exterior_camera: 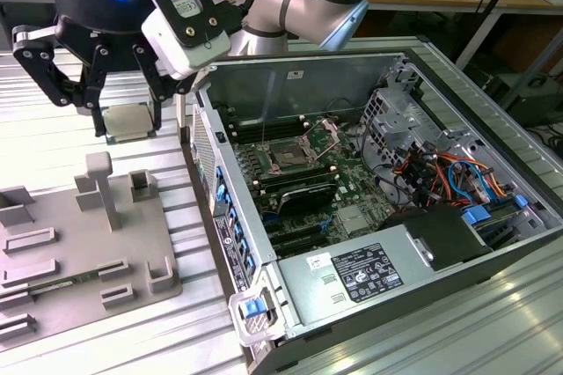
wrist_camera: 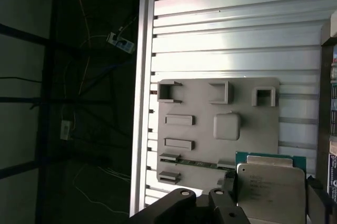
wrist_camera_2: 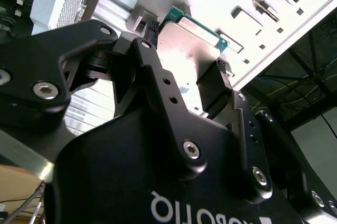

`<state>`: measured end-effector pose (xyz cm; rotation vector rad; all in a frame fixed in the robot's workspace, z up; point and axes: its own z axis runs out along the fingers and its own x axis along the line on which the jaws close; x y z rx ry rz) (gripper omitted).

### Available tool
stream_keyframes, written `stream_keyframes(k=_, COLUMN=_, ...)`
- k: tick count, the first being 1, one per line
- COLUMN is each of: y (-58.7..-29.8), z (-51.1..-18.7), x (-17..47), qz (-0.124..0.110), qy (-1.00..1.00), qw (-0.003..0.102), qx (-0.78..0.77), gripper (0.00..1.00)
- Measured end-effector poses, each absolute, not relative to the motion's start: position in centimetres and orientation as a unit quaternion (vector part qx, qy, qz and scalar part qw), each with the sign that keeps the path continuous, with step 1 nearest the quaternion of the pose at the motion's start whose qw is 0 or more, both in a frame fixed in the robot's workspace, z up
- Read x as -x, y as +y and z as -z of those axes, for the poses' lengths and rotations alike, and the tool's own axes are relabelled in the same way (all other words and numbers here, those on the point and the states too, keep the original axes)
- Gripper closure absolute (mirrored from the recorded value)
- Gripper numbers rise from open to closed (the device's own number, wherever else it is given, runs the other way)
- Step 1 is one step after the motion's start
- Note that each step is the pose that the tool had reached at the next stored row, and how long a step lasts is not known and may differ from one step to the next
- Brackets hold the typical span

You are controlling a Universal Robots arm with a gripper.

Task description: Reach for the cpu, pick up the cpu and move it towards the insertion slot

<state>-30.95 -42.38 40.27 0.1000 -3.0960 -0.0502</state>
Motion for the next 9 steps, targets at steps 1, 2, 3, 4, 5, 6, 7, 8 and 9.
stream_keyframes(k=1, y=-42.38, z=-40.26, x=30.86, qz=0.016, qy=-0.999, qw=0.022, qx=-0.032, gripper=0.45)
stream_keyframes(k=2, y=-42.38, z=-40.27, x=30.79, qz=0.016, qy=-0.999, qw=0.022, qx=-0.032, gripper=0.45)
stream_keyframes(k=3, y=-42.38, z=-40.26, x=30.64, qz=0.016, qy=-0.999, qw=0.022, qx=-0.032, gripper=0.45)
stream_keyframes(k=4, y=-42.38, z=-40.27, x=30.54, qz=0.016, qy=-0.999, qw=0.022, qx=-0.032, gripper=0.45)
stream_keyframes(k=5, y=-42.38, z=-40.26, x=30.47, qz=0.016, qy=-0.999, qw=0.022, qx=-0.032, gripper=0.45)
stream_keyframes(k=6, y=-42.38, z=-40.26, x=30.40, qz=0.016, qy=-0.999, qw=0.022, qx=-0.032, gripper=0.45)
stream_keyframes(k=7, y=-42.38, z=-40.26, x=30.30, qz=0.016, qy=-0.999, qw=0.022, qx=-0.032, gripper=0.45)
stream_keyframes(k=8, y=-42.38, z=-40.26, x=30.24, qz=0.016, qy=-0.999, qw=0.022, qx=-0.032, gripper=0.45)
stream_keyframes(k=9, y=-42.38, z=-40.26, x=30.18, qz=0.016, qy=-0.999, qw=0.022, qx=-0.032, gripper=0.45)
